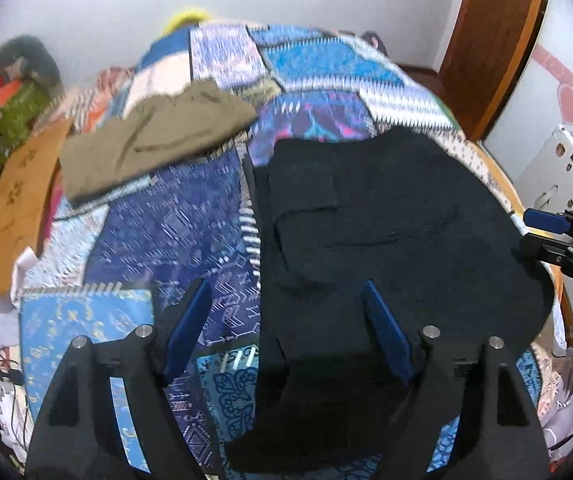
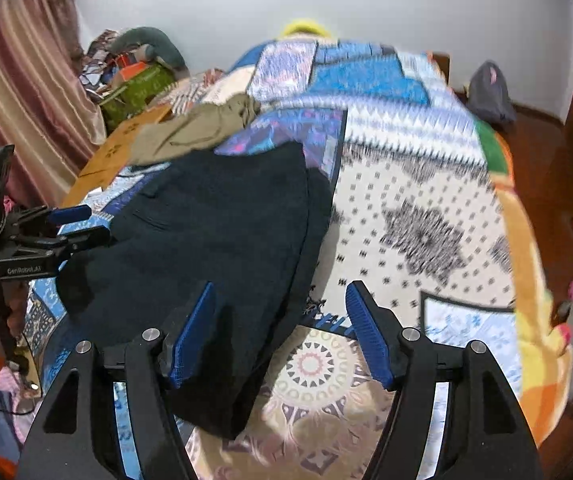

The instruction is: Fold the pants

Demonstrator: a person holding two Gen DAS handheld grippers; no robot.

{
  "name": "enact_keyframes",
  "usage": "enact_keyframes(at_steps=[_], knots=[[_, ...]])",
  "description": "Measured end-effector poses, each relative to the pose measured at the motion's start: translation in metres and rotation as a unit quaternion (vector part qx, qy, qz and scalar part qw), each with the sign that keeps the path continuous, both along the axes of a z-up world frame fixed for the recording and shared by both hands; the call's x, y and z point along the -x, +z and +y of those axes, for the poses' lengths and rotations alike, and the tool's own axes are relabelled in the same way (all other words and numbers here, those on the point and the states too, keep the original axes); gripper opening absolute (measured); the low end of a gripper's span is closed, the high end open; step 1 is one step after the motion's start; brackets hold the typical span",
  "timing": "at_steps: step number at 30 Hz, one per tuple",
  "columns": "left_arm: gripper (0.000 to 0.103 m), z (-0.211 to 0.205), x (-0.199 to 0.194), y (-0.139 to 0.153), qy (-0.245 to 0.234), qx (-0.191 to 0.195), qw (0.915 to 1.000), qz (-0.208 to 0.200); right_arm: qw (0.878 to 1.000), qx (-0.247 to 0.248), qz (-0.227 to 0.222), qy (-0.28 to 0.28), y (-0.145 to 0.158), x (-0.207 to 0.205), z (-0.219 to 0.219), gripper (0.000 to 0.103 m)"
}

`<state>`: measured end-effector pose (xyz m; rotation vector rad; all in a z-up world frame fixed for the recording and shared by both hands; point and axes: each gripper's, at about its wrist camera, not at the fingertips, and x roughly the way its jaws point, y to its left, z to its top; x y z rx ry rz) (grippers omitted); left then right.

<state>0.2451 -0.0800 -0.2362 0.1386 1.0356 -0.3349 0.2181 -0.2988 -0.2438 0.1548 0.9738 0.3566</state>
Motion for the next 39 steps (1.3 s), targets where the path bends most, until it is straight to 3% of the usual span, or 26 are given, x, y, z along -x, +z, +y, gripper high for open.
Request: enact_keyframes(at_steps=[3,8,17,22,24,28,39], knots=[[0.079,-0.002,-0.007,-0.012,-0.007,0.017,0.9996,0.021,0.999,-0.03,0.027,0.005,-0.014,-0.01,-0.003,0.064],[0.086,-0.005,-0.024,-0.026,-0.006,0.031,0.9985,0.044,0.996,-0.068,0.049,0.023,-0.026,-0.025,-0.005,0.074],[0.086,-0.005,-0.051,-0.042,-0.016,0.095,0.988,0.121,0.993,-0.09,0.055,0.061,-0.032,-0.045,-0.001,0.087],[0.086,-0.013,-0.059,-0.041,-0.025,0.095,0.9873,0.125,0.99,-0.1,0.061,0.074,-0.031,-0.055,0.003,0.087],[0.08,-0.018,-0.061,-0.039,-0.03,0.091,0.9882,0.119,0.99,-0.103,0.06,0.08,-0.031,-0.057,0.005,0.086],[0.07,-0.025,-0.06,-0.031,-0.038,0.07,0.9926,0.092,0.987,-0.116,0.062,0.091,-0.03,-0.061,0.007,0.068],[0.031,-0.024,-0.057,-0.004,-0.031,0.065,0.9966,0.039,0.993,-0.076,0.012,0.095,-0.007,-0.052,0.02,0.04]])
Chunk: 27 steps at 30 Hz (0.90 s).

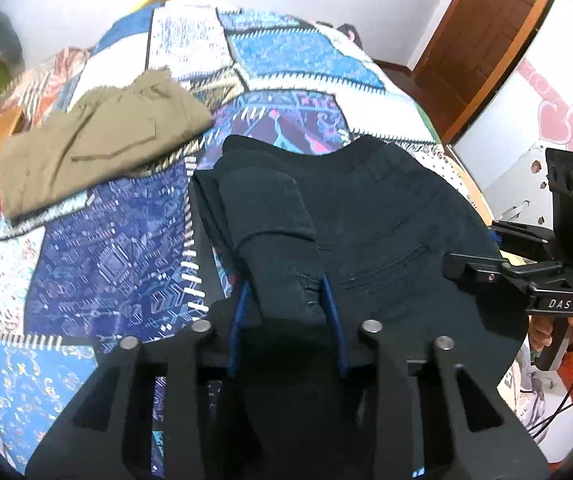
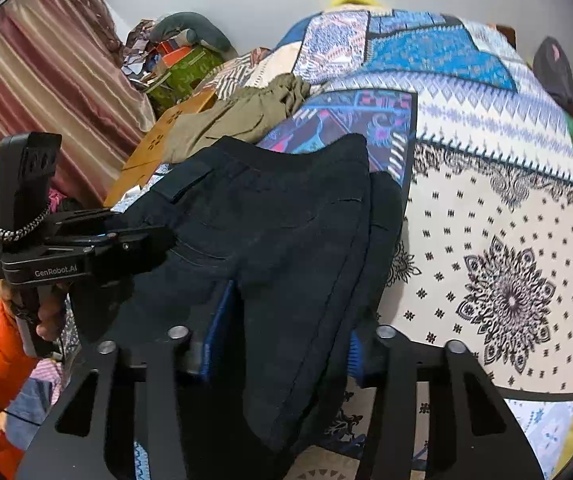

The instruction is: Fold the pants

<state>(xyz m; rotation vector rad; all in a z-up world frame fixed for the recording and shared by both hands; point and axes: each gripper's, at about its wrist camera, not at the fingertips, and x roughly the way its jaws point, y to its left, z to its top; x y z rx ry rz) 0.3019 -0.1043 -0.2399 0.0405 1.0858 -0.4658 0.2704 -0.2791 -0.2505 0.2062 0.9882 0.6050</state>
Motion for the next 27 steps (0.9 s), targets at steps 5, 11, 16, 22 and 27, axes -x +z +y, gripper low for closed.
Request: enact_keyframes(at_steps=[5,11,16,22,27], knots=[[0.025,-0.009,0.015,0.025,-0.012,-0.009,0.9985,-0.052,1.0,-0.011,-0.021,-0.011,0.018,-0.001,-0.005,0.025],[0.023,-0.005,0.028,0.055,-0.008,0.001,0.9957,-0.093,0.998,-0.003,-0.064,-0.016,0.04,0.005,0.002,0.022],[0.023,0.007,0.031,0.079,0.009,0.017,0.9926,-0.12,0.995,-0.007,-0.095,-0.014,0.064,-0.001,0.008,0.022],[0.023,0.025,0.025,0.108,0.028,0.02,0.9866,-0.16,0.99,-0.004,-0.138,-0.005,0.095,-0.02,0.029,0.022],[0.023,0.045,0.007,0.126,0.044,0.015,0.9807,-0.19,0.986,-0.003,-0.165,0.003,0.108,-0.042,0.047,0.022]])
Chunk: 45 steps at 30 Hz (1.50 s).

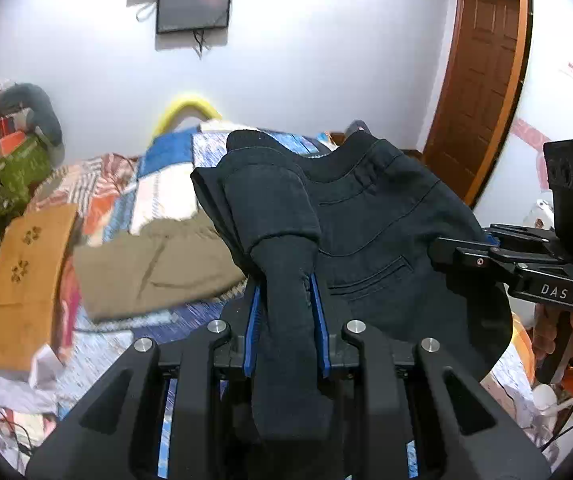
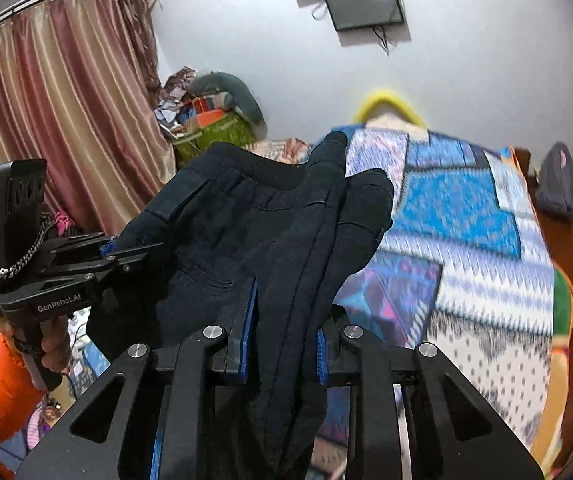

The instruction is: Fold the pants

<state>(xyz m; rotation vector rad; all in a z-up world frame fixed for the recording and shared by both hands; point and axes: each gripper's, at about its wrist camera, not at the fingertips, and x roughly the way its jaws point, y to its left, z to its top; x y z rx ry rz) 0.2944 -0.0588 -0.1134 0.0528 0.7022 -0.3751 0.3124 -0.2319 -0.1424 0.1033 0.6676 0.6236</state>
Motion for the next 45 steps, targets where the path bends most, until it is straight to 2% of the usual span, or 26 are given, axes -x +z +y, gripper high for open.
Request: enact_keyframes(at_steps=[9,19,27,31,35,37,40,42,45], knots=[[0.023,0.043,-0.054,0.003,0.024,0.013,0.9995,-0.012,1.0,0.002,-0.019,0.012,0.003,-0.051,0.039,0.021],[0.023,0.092,-0.127,-0.02,0.056,0.005,0.9983,-0.017,0.999,0.007,-0.022,0.025,-0.017,-0.116,0.093,0.021],[0.023,0.133,-0.194,-0.072,0.074,-0.001,0.997,0.019,0.999,0.04,-0.014,0.032,-0.052,-0.159,0.134,0.021],[0.023,0.144,-0.229,-0.112,0.083,-0.021,0.9952,0.047,0.998,0.057,0.015,0.031,-0.081,-0.188,0.151,0.021],[0.028,0.157,-0.256,-0.159,0.114,-0.039,0.9872,0.104,0.993,0.097,0.057,0.035,-0.117,-0.209,0.167,0.022],[0.034,0.166,-0.264,-0.182,0.125,-0.04,0.9837,0.123,0.99,0.123,0.067,0.032,-0.133,-0.214,0.171,0.027],[0.04,0.171,-0.256,-0.191,0.114,-0.03,0.9874,0.106,0.988,0.13,0.081,0.035,-0.142,-0.217,0.166,0.033],[0.043,0.168,-0.251,-0.191,0.11,-0.049,0.9884,0.093,0.987,0.127,0.09,0.038,-0.142,-0.216,0.159,0.039],[0.043,0.167,-0.245,-0.184,0.111,-0.082,0.9871,0.081,0.985,0.147,0.081,0.037,-0.135,-0.206,0.147,0.047]])
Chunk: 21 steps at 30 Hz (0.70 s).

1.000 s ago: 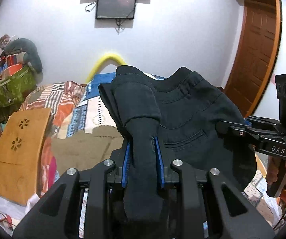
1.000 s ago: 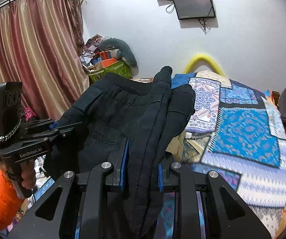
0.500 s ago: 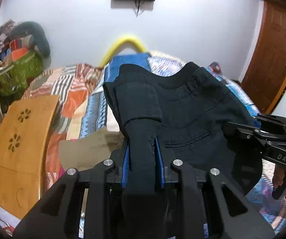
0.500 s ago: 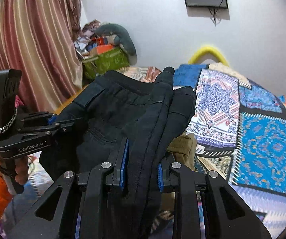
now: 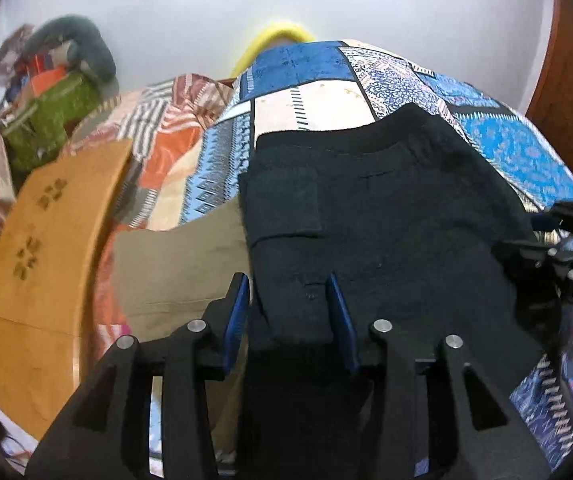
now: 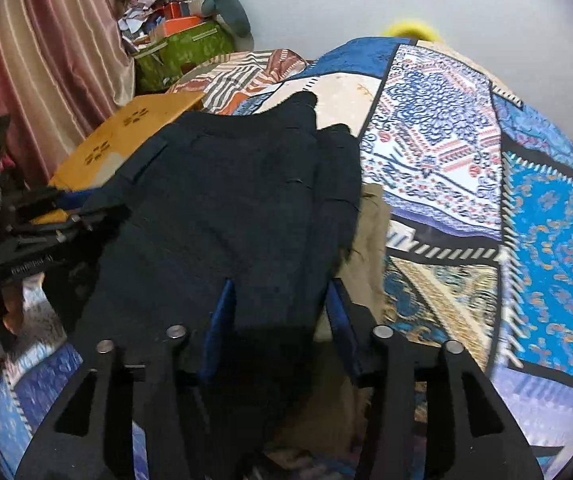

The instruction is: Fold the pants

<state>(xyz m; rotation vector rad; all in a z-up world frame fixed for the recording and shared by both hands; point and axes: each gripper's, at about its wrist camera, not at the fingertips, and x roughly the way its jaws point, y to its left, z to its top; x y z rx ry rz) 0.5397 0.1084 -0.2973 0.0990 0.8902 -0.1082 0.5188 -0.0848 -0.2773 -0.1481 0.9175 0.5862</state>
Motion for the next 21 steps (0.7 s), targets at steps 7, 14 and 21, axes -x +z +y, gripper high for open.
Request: enact_keyframes(at_steps=[7,14,21], knots=[[0.043,0.019,0.028,0.033,0.039,-0.04,0.9983,-0.016,1.0,0.001,-0.002,-0.018,0.023,0.023,-0.032,0.05],[0.043,0.027,0.084,0.098,0.062,-0.006,0.9961,-0.063,0.998,-0.027,-0.062,-0.013,0.096,0.073,-0.047,0.05],[0.043,-0.001,0.167,0.184,0.049,0.016,0.9884,-0.143,0.988,-0.09,-0.122,-0.005,0.179,0.141,-0.059,0.05]])
